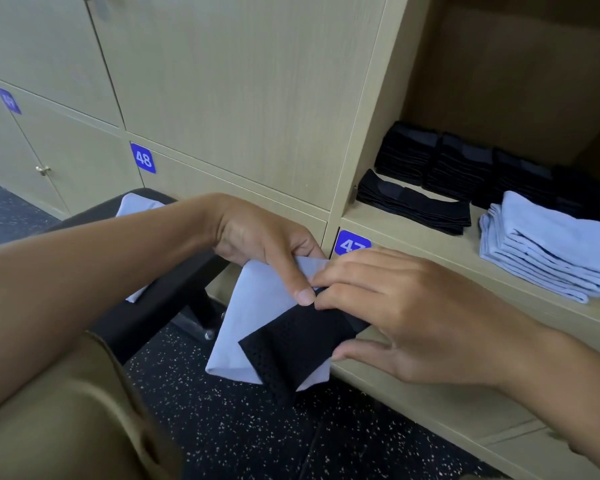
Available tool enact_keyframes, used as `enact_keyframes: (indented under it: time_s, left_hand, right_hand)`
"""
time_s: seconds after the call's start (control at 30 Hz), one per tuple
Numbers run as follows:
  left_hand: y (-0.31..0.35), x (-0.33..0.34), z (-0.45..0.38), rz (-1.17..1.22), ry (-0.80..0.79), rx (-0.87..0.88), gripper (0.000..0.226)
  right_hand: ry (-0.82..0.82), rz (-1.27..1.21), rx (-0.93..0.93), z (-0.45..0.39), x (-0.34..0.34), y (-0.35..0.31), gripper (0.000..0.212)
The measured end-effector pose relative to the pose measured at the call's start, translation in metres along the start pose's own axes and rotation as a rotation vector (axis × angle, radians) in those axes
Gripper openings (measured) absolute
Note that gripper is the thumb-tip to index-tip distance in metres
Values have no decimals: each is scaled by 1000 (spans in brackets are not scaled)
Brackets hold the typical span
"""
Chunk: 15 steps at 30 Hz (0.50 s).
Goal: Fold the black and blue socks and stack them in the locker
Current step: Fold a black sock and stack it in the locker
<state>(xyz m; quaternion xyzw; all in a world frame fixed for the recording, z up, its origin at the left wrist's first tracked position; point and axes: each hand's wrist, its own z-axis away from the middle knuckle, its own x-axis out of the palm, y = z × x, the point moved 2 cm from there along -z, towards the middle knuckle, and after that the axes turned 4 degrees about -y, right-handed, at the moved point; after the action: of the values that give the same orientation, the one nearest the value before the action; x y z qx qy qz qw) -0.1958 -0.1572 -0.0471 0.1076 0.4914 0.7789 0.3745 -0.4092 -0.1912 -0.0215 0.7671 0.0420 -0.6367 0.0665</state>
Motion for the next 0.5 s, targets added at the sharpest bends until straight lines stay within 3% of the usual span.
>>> enact_keyframes:
  time_s: [0.13,0.3,0.5]
  left_hand:
    - [-5,-3,2,37,-2,-40,29]
    - [-15,-13,7,21,202,-179,67]
    - [-18,-11,7,144,223,-81,63]
  right_hand:
    - [36,40,-42,-2,-2,-5,38]
    - [94,-66,44,1,-7,1,33]
    - [130,-140,129,2,-4,6,32]
